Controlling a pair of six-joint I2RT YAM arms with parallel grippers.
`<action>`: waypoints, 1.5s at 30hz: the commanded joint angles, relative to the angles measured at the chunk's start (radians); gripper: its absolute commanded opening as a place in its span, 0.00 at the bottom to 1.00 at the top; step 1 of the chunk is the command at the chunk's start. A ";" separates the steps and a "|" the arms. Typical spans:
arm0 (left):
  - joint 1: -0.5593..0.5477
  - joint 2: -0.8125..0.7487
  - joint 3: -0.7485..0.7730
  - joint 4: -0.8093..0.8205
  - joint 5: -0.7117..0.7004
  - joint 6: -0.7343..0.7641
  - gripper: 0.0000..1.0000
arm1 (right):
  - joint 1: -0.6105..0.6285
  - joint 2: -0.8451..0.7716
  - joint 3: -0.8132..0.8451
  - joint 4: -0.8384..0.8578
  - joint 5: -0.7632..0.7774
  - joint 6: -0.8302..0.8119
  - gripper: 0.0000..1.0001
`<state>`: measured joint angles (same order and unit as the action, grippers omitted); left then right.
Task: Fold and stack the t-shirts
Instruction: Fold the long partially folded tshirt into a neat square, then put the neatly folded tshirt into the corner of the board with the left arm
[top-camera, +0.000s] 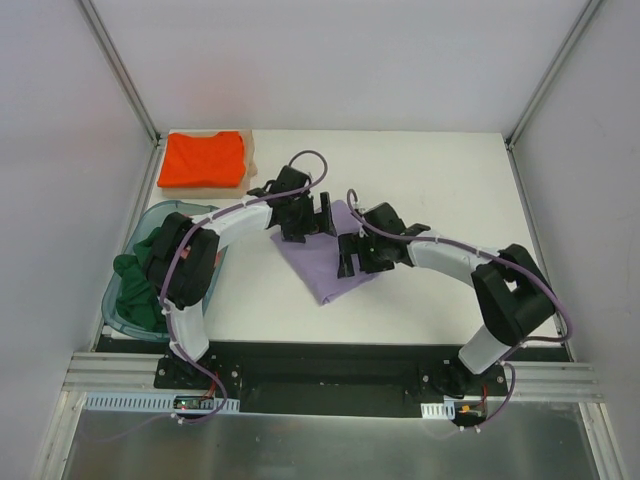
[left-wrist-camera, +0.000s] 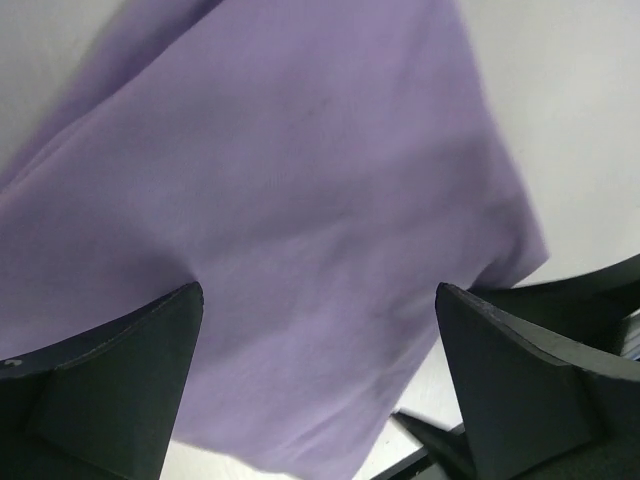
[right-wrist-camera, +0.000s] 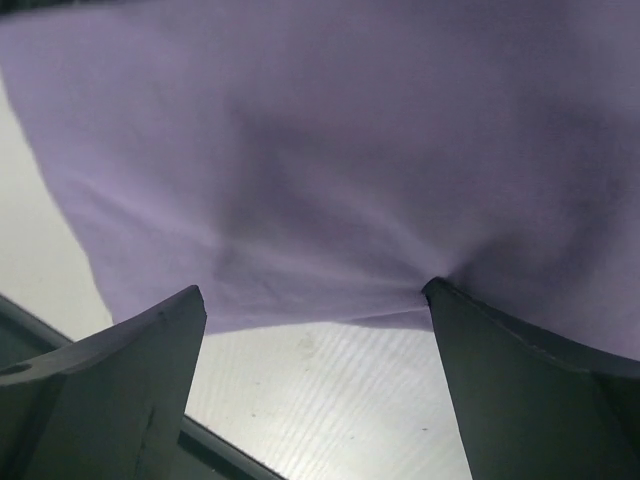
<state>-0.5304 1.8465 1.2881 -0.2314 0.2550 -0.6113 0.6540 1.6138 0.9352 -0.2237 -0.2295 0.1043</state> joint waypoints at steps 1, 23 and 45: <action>-0.003 0.005 -0.061 -0.025 -0.016 -0.008 0.99 | -0.056 0.040 0.042 -0.019 0.070 -0.023 0.96; -0.241 -0.358 -0.343 -0.031 -0.192 -0.277 0.99 | -0.197 -0.021 0.212 -0.089 0.191 -0.229 0.96; -0.031 -0.189 -0.343 -0.121 -0.281 -0.220 0.88 | -0.225 -1.135 -0.475 -0.069 0.338 0.046 0.96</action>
<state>-0.5621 1.5688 0.8864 -0.3302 -0.0357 -0.8272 0.4324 0.5358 0.4706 -0.3050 0.1326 0.1574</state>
